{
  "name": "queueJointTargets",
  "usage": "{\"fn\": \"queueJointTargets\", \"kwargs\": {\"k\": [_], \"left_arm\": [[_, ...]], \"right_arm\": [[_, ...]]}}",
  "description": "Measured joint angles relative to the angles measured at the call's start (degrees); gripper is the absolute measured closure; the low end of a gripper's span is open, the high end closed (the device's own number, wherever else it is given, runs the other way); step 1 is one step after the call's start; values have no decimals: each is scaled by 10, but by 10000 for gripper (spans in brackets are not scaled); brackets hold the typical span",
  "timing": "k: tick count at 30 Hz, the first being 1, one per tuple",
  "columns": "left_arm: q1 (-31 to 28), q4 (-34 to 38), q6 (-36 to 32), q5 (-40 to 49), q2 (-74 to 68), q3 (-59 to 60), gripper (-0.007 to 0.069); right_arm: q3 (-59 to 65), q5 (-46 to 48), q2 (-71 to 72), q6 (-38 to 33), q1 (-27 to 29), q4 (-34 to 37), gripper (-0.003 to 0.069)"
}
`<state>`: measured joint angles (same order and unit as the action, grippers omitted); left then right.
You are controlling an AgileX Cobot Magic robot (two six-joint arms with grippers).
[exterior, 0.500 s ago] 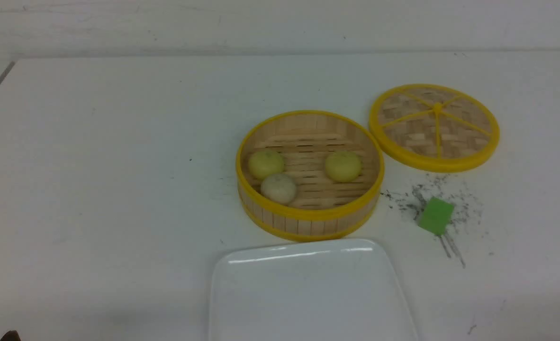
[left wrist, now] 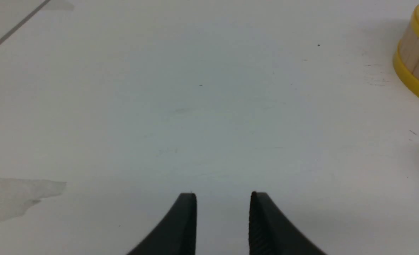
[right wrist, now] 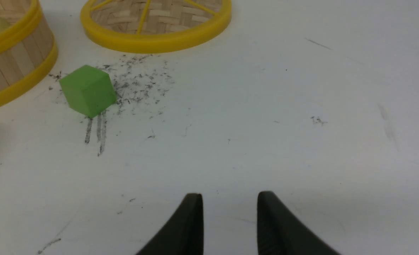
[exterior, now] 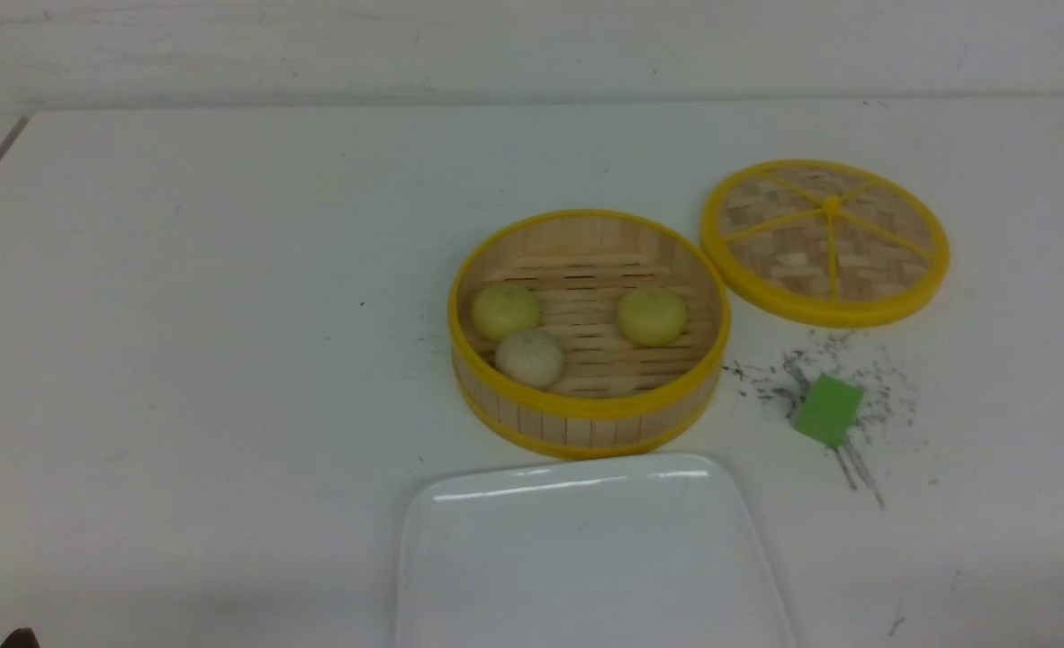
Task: Put the steamed buns into the plate on the white tablecloth.
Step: 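Reach toward a bun in the bamboo steamer with the right gripper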
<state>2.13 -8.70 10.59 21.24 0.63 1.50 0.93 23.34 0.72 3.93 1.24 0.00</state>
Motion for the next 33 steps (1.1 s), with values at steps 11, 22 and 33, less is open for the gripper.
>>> {"fn": "queueJointTargets", "kwargs": {"k": [11, 22, 33], "left_arm": [[0, 0, 0, 0, 0, 0, 382], [0, -8, 1, 0, 0, 0, 382], [0, 356, 350, 8, 0, 1, 382]], "right_arm": [[0, 0, 0, 0, 0, 0, 419], [1, -4, 0, 7, 0, -9, 419], [5, -25, 0, 187, 0, 251, 419]]}}
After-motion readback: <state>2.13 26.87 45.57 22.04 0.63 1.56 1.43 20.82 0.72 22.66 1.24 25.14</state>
